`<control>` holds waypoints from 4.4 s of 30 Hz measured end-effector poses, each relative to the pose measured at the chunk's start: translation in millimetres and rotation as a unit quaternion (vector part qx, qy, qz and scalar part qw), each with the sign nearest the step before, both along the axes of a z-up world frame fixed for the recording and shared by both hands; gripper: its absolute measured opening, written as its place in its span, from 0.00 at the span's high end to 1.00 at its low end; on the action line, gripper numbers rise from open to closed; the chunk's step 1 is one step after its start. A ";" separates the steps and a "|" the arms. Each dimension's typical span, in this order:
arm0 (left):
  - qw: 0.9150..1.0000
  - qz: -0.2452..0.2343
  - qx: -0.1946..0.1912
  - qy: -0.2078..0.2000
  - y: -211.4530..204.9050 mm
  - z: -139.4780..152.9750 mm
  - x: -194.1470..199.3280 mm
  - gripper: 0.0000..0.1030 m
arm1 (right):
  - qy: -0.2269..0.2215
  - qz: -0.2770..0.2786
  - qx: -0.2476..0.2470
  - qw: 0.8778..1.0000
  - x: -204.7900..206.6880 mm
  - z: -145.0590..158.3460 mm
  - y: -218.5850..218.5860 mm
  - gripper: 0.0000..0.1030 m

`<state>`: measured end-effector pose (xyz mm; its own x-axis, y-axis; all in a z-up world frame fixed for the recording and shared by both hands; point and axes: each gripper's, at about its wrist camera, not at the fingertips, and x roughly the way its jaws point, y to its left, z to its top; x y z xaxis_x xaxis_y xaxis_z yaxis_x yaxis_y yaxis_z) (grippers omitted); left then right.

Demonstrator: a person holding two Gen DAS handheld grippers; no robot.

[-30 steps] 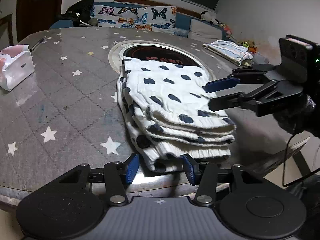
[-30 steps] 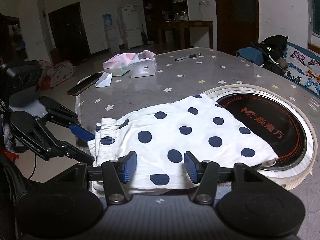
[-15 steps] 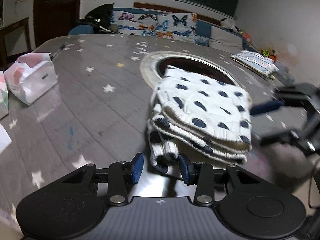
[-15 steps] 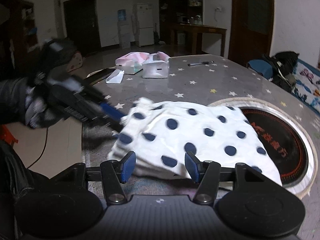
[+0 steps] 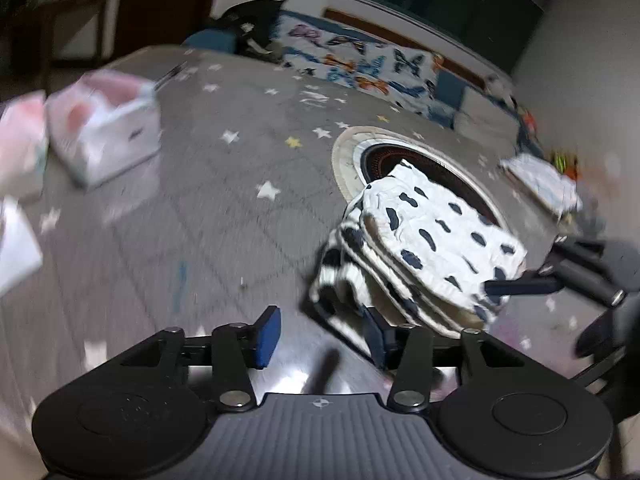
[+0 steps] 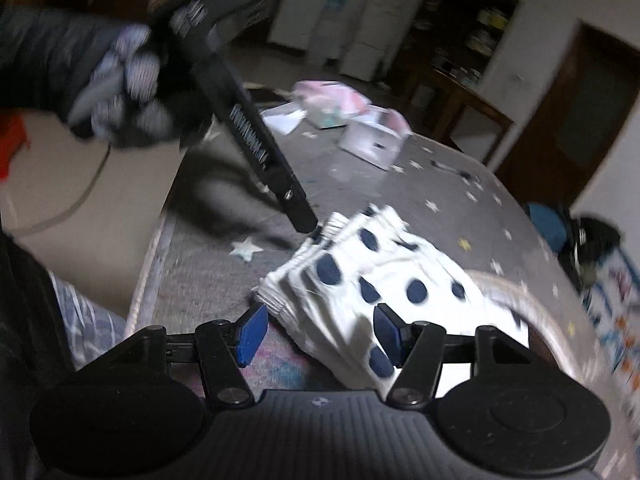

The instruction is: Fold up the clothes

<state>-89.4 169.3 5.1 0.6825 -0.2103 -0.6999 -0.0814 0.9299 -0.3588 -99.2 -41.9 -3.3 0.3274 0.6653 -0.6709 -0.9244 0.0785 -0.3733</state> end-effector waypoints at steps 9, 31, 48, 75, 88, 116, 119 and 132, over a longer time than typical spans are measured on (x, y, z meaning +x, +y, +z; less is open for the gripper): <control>0.982 0.079 -0.170 0.021 -7.8 -6.1 -12.8 0.29 | -0.093 0.042 -0.034 0.994 -18.6 -19.8 16.4 0.62; 0.912 0.183 -0.368 0.013 -13.6 -40.1 11.4 0.22 | -0.009 -0.035 0.053 0.998 9.8 13.8 0.5 0.81; 0.917 0.192 -0.349 0.001 -12.5 -68.4 31.2 0.69 | 0.073 -0.021 0.050 0.996 38.2 15.2 -6.0 0.75; 0.956 0.081 -0.280 -0.041 -0.6 -69.8 49.6 0.70 | 0.192 -0.451 0.137 0.861 211.1 -9.4 -62.2 0.54; 0.954 0.072 -0.289 -0.031 5.0 -70.1 52.3 0.70 | 0.233 -0.459 0.117 0.849 195.0 -16.9 -74.5 0.46; 0.951 0.017 -0.307 0.024 24.3 -70.9 61.4 0.72 | 0.202 -0.458 0.169 0.849 180.9 -13.3 -72.5 0.45; 0.951 0.026 -0.306 0.021 25.2 -69.9 58.2 0.72 | 0.226 -0.441 0.157 0.854 196.7 -18.6 -67.1 0.47; 0.963 0.048 -0.265 0.012 20.4 -56.8 49.4 0.72 | 0.276 -0.418 0.168 0.849 211.9 -28.9 -75.7 0.68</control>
